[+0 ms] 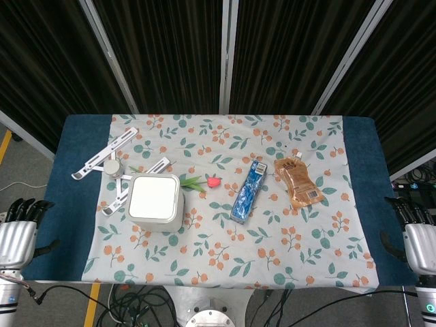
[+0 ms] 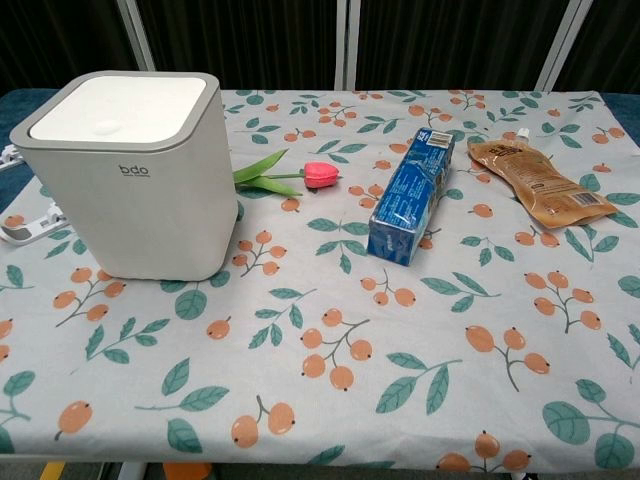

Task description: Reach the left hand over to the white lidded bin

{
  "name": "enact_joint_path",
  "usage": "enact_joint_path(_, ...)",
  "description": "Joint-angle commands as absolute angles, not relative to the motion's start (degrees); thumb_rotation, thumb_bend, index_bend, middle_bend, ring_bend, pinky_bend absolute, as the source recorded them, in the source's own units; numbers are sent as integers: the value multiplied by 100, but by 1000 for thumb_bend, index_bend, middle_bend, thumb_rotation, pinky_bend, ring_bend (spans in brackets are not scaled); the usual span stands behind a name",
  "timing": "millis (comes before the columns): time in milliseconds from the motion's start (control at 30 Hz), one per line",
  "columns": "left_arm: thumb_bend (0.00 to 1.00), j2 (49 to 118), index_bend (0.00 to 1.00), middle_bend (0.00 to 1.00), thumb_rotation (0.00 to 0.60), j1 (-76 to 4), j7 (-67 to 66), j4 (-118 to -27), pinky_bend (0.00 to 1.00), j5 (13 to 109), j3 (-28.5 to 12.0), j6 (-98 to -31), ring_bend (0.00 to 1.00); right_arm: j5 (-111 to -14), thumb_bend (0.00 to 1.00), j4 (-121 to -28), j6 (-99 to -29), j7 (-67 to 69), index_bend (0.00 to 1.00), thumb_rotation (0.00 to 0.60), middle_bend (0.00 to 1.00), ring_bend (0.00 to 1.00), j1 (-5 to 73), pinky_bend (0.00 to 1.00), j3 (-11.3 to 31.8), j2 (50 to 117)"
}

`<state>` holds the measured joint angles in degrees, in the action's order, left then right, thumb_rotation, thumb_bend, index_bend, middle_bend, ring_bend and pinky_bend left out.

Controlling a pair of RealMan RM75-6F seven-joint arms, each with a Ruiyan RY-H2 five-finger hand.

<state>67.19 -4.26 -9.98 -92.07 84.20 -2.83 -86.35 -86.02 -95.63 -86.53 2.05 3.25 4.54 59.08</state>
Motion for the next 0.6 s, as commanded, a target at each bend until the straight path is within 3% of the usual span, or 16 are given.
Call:
enact_joint_path(33, 93, 6717, 216, 202, 600, -427, -996, -9205, 99, 8419, -281, -8629, 120, -8606, 284, -9572, -8662, 195, 144, 600, 176, 117, 320, 126, 455, 5899)
enact_joint_path(367, 94, 6643, 216, 203, 600, -465, -911, -9267, 99, 8547, -280, -8644, 120, -8657, 284, -9596, -8735, 287, 144, 600, 176, 117, 277, 126, 439, 5848)
enact_joint_path(600, 93, 6167, 216, 202, 600, -974, -361, -9581, 99, 9288, -306, -8318, 120, -8708, 284, -9712, -8764, 362, 144, 600, 173, 117, 269, 126, 444, 5685)
